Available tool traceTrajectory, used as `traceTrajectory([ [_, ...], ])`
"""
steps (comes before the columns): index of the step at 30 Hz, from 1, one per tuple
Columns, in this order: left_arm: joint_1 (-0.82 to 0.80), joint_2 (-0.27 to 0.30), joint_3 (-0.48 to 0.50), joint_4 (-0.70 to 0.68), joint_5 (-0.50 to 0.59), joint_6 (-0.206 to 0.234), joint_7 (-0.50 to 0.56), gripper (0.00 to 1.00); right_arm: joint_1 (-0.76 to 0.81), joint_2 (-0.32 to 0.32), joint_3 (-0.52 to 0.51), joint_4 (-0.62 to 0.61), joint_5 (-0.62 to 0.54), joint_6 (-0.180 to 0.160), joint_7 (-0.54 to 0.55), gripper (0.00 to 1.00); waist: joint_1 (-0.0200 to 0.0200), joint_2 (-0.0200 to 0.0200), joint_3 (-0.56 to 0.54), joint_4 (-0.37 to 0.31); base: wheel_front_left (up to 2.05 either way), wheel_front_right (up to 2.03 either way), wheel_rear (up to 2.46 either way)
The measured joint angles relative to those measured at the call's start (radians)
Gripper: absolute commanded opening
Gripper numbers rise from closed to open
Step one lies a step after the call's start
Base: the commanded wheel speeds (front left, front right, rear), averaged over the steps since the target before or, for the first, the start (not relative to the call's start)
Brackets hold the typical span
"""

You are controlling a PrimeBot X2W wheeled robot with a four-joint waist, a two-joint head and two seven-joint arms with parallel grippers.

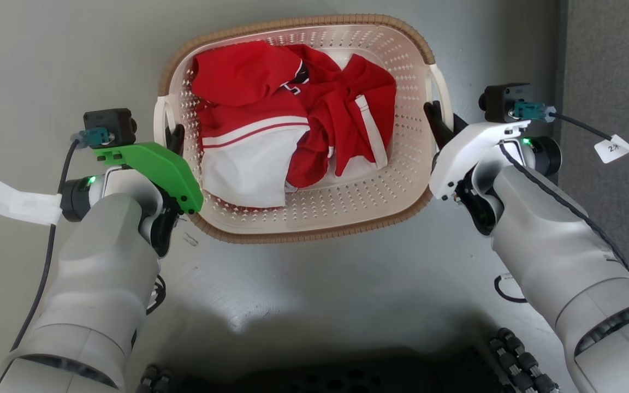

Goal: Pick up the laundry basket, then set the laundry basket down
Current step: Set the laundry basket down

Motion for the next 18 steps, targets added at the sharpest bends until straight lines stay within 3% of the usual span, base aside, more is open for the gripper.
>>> traceTrajectory([
  [18,-0.017,-0.002,-0.011,0.019,0.000,0.000,-0.009,0.00,-0.011,0.001,0.000,0.009,0.000,0.001,-0.002,0.00,-0.0001,0.0000,0.035,0.002,0.00,0.00,0.00],
])
